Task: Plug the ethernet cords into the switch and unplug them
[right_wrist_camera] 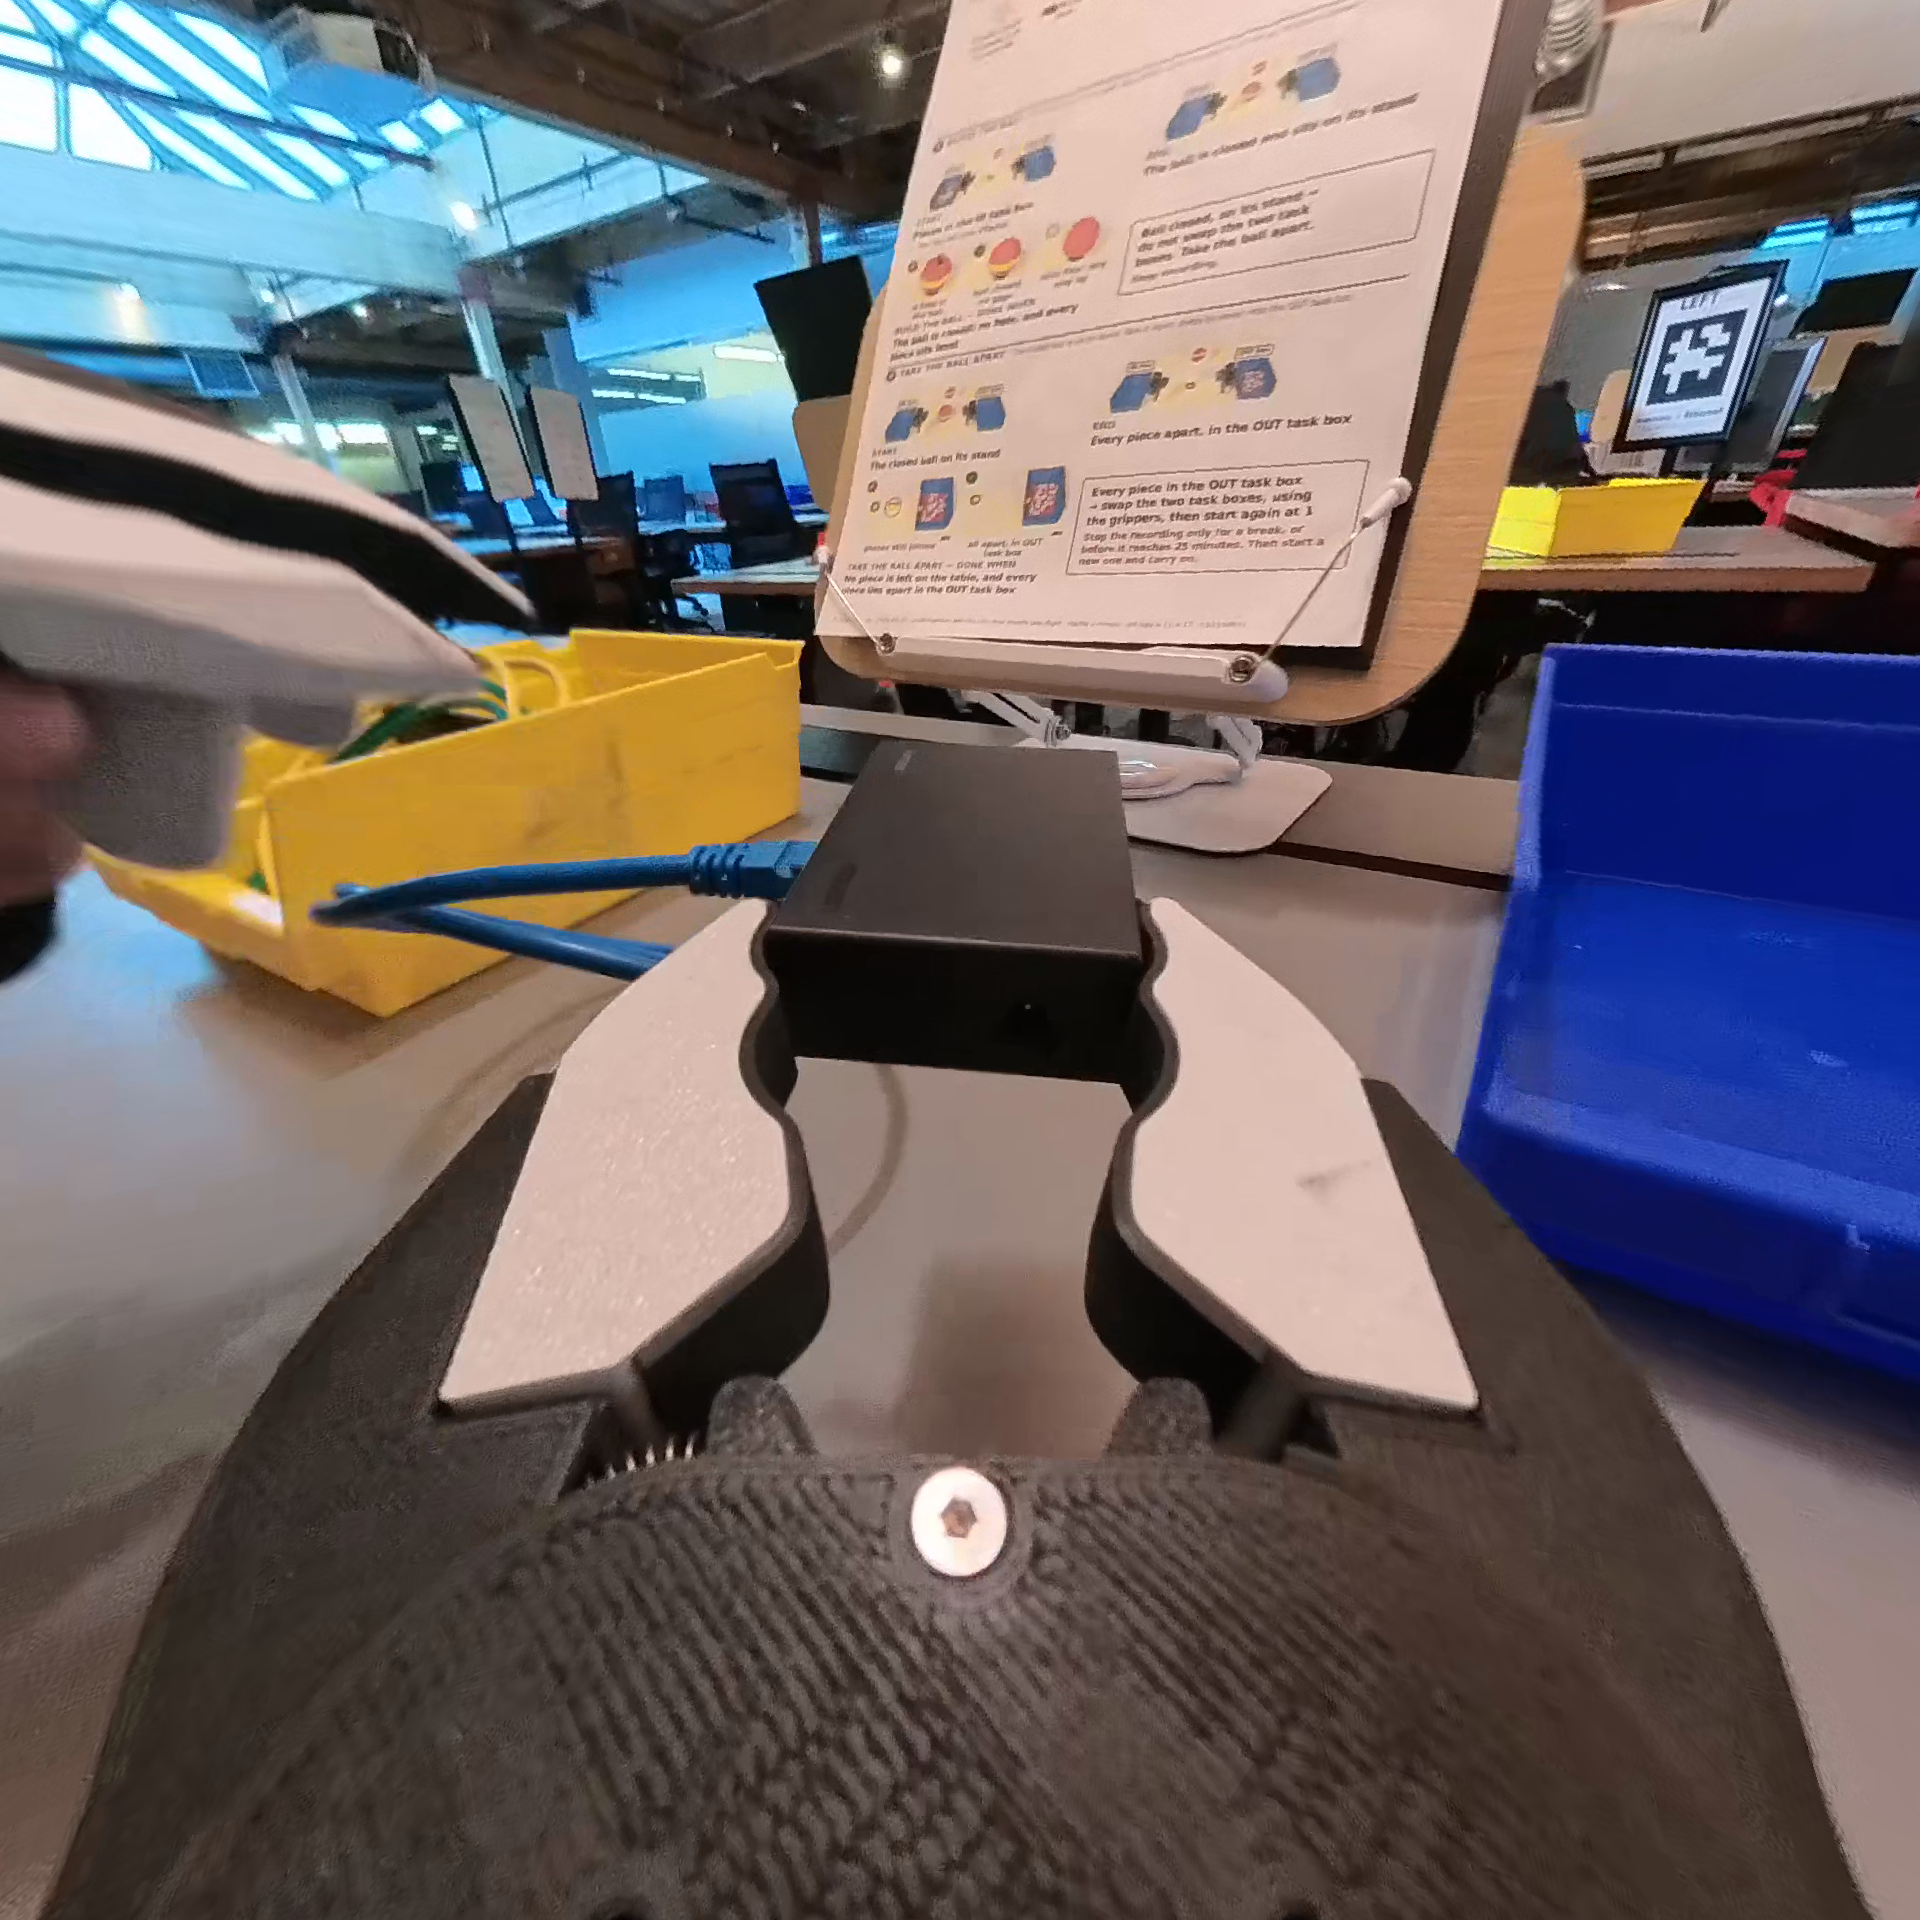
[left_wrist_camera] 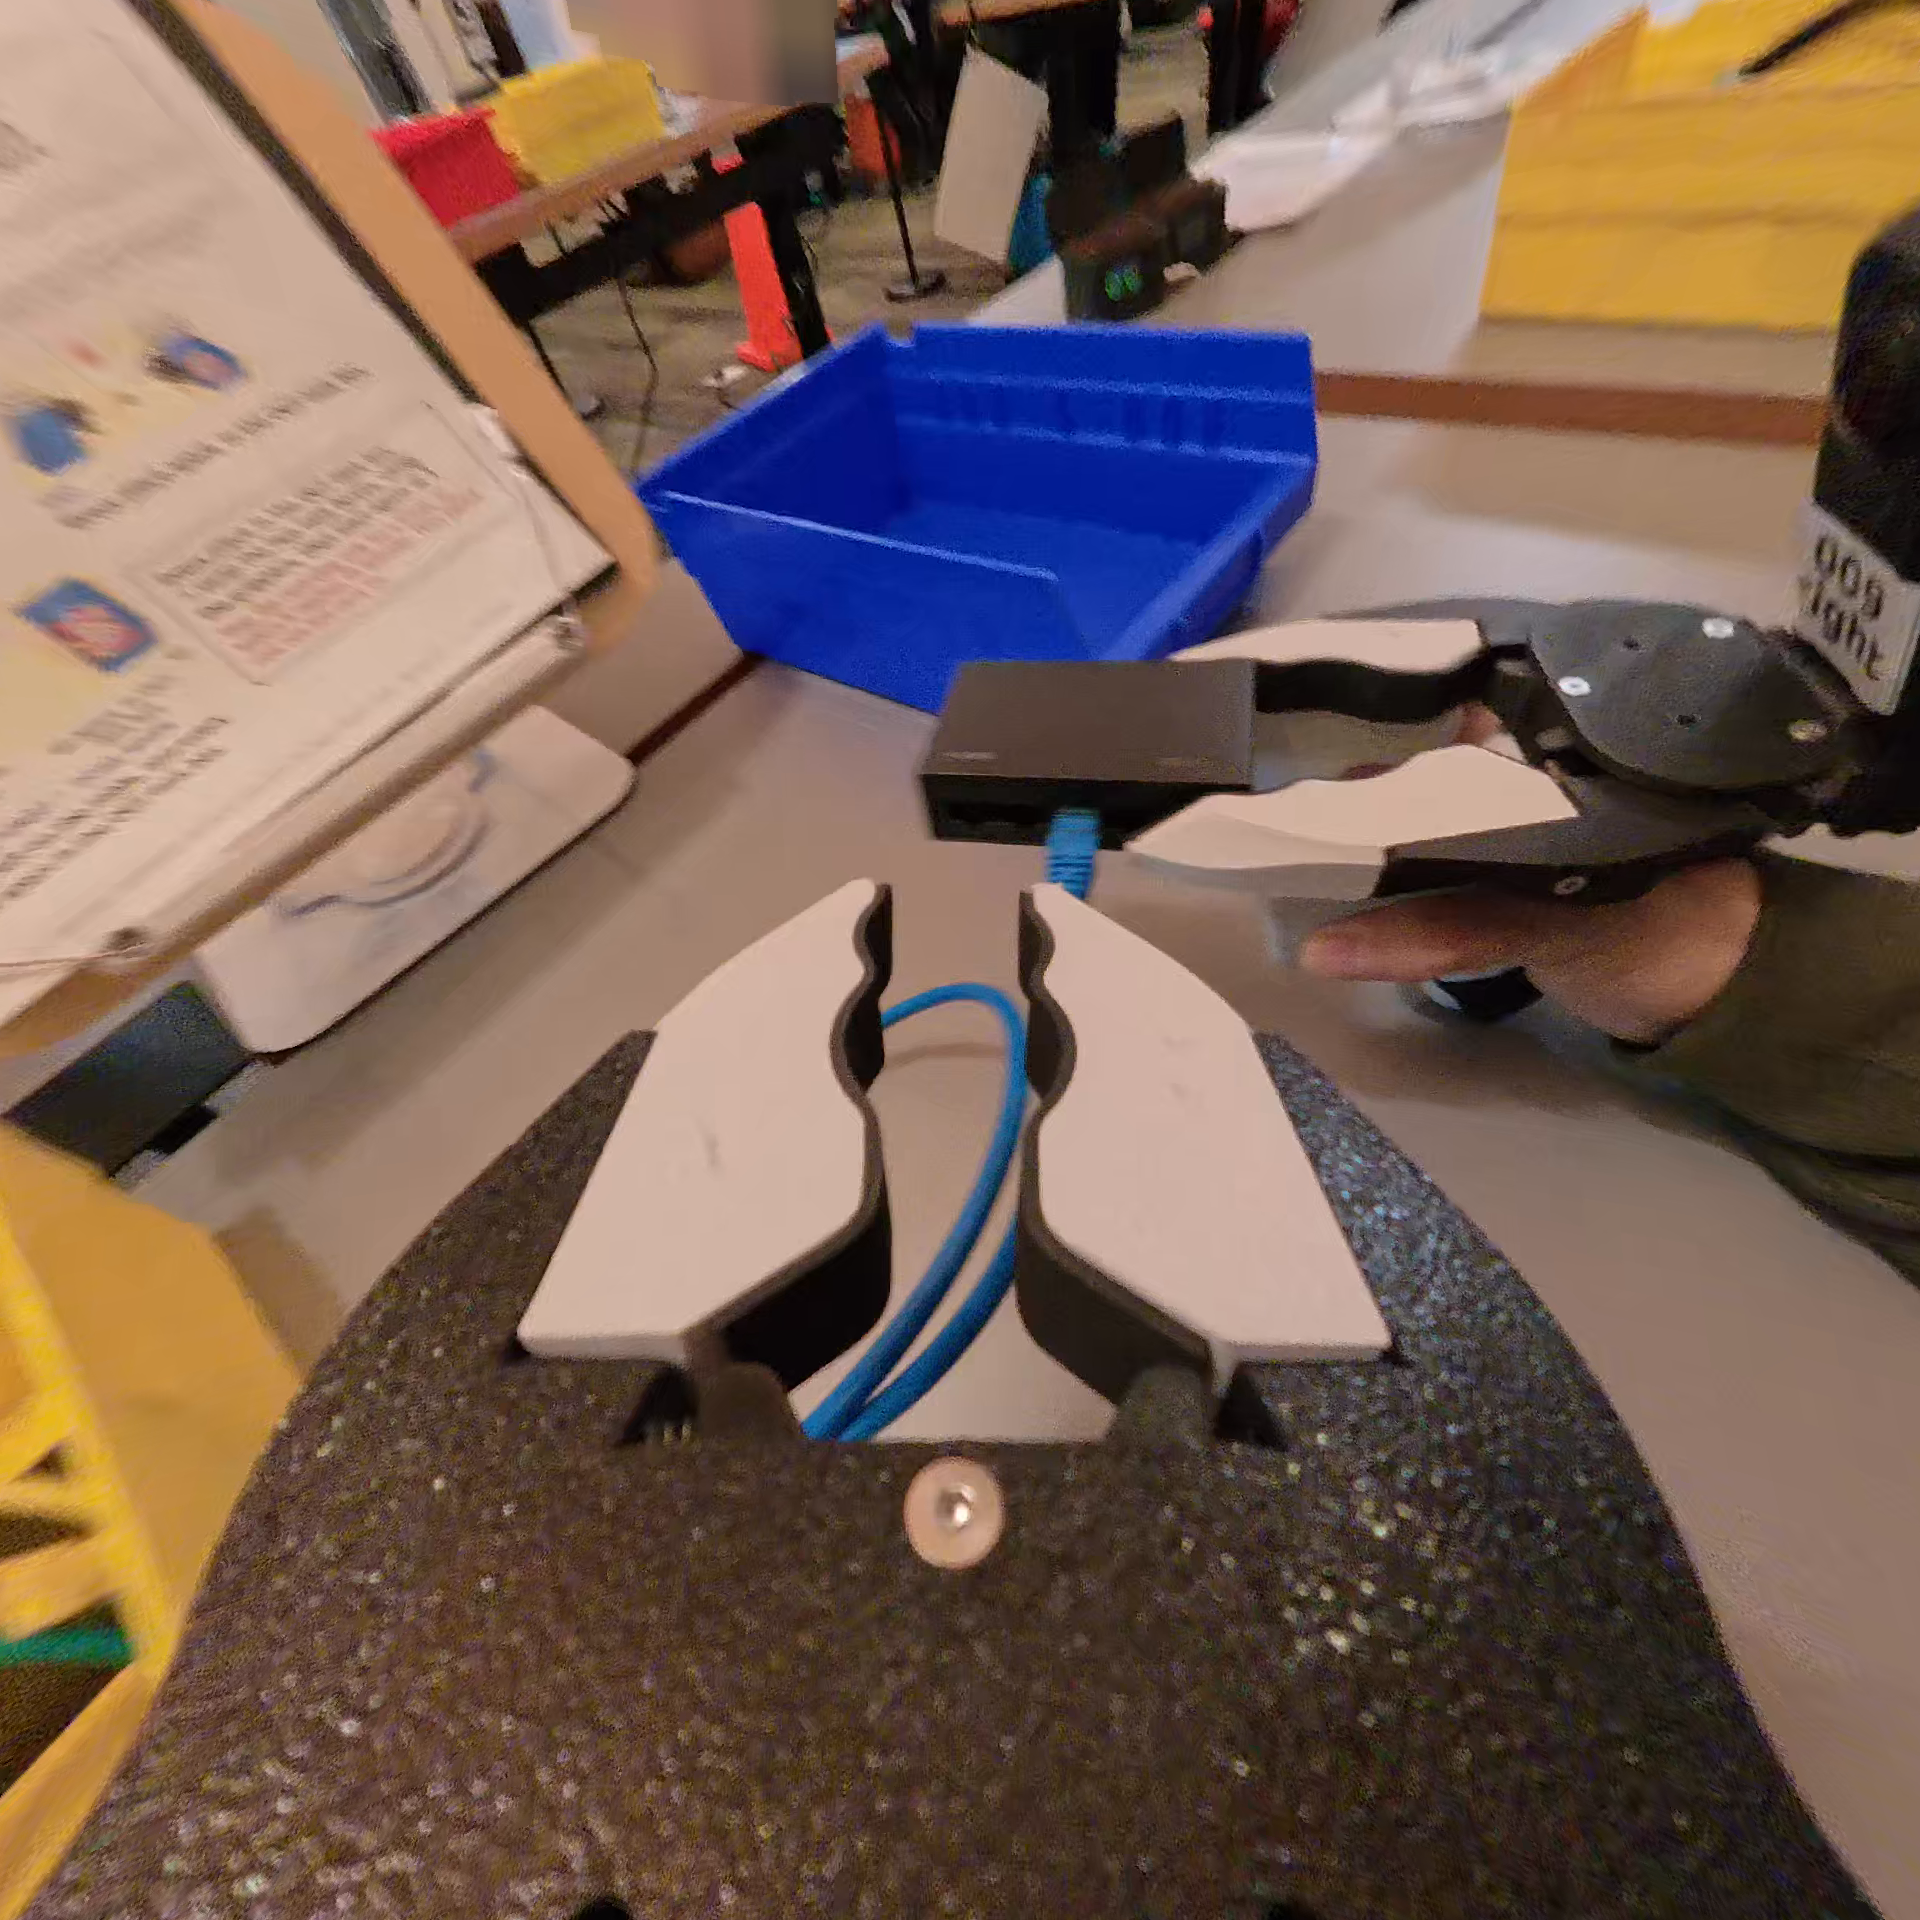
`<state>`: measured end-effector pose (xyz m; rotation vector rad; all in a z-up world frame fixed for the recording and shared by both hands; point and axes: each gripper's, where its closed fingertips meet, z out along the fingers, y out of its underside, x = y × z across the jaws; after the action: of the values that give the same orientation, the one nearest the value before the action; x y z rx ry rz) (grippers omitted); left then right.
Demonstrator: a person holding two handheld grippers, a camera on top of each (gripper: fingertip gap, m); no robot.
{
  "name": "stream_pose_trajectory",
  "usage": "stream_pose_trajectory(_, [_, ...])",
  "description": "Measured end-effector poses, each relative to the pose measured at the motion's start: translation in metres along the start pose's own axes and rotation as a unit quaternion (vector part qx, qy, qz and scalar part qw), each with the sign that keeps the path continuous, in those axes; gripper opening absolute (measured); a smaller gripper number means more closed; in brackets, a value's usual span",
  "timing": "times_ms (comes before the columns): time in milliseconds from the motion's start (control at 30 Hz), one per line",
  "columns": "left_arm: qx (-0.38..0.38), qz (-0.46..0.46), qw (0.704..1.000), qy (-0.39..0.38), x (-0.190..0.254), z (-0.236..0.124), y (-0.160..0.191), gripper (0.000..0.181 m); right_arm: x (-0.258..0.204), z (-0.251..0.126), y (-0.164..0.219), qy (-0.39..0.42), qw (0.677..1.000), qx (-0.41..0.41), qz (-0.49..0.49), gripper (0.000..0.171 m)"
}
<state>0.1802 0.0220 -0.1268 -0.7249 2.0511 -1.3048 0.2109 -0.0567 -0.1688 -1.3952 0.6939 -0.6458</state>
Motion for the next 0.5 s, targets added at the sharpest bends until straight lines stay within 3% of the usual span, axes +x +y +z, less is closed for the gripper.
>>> stream_pose_trajectory(133, [-0.05,-0.011,0.993,-0.104,-0.095,-0.052,0.014,0.024,0.001,0.0,0.0,-0.009,1.0,0.0,0.014,0.062])
stream_pose_trajectory(233, [-0.108,0.087,0.985,-0.101,-0.147,-0.078,0.044,0.028,-0.003,0.0,0.0,-0.02,1.0,-0.001,0.008,0.063])
stream_pose_trajectory(333, [-0.188,0.191,0.958,-0.097,-0.19,-0.091,0.083,0.039,-0.005,0.001,0.001,-0.024,1.0,-0.003,0.003,0.063])
stream_pose_trajectory(500, [-0.262,0.327,0.906,-0.065,-0.222,-0.089,0.12,0.041,-0.006,0.001,0.001,-0.028,1.0,-0.005,0.0,0.063])
